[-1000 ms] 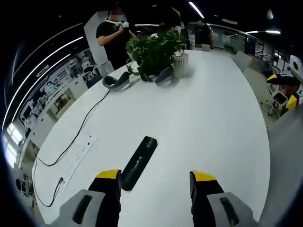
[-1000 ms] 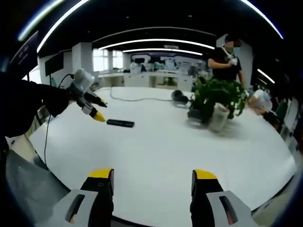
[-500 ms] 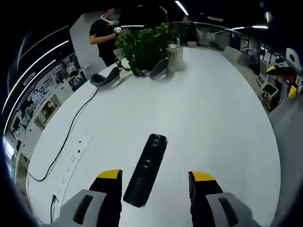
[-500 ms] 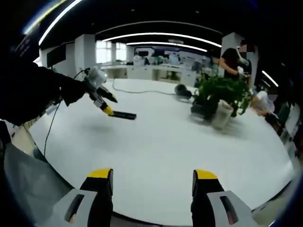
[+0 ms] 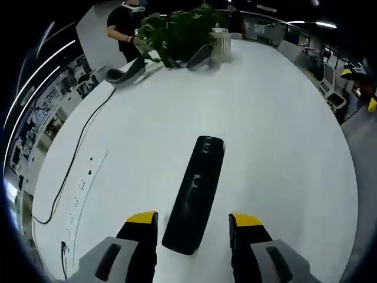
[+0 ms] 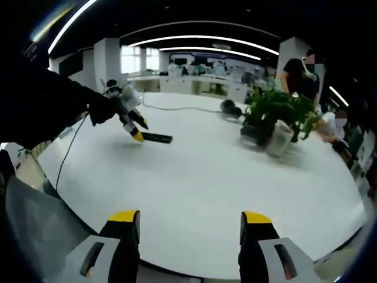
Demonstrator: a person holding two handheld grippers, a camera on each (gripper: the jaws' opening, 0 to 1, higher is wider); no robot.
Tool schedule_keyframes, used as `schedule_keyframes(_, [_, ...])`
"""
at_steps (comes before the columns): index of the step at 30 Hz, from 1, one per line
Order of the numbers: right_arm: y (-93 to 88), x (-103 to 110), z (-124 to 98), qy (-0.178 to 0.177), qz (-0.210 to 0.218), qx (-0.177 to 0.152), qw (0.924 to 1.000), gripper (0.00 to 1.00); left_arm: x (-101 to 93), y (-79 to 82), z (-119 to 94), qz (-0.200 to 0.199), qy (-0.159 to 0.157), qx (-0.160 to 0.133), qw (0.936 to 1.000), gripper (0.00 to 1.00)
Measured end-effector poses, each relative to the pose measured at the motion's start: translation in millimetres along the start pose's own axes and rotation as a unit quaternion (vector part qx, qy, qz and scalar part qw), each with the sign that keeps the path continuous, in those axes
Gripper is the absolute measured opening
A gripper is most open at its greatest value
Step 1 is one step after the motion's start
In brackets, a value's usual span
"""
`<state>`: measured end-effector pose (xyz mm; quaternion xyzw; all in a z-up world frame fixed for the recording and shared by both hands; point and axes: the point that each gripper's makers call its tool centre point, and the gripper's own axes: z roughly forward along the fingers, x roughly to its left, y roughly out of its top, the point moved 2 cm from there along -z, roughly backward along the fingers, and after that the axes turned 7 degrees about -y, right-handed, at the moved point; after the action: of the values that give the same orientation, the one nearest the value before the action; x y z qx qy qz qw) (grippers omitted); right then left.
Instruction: Press the specified remote control buttons in sequence, fully releasing each button before pressing the next.
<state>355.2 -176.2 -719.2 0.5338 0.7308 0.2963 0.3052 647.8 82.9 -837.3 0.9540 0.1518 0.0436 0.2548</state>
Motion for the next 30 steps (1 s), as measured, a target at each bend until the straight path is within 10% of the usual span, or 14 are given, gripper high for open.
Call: schedule_keyframes(30, [-3.5, -2.8, 0.7, -0.009, -0.008, 0.011, 0.9999, 0.68, -4.2, -3.3, 2.6, -0.024, -0.040, 0.009, 0.9989, 0.26])
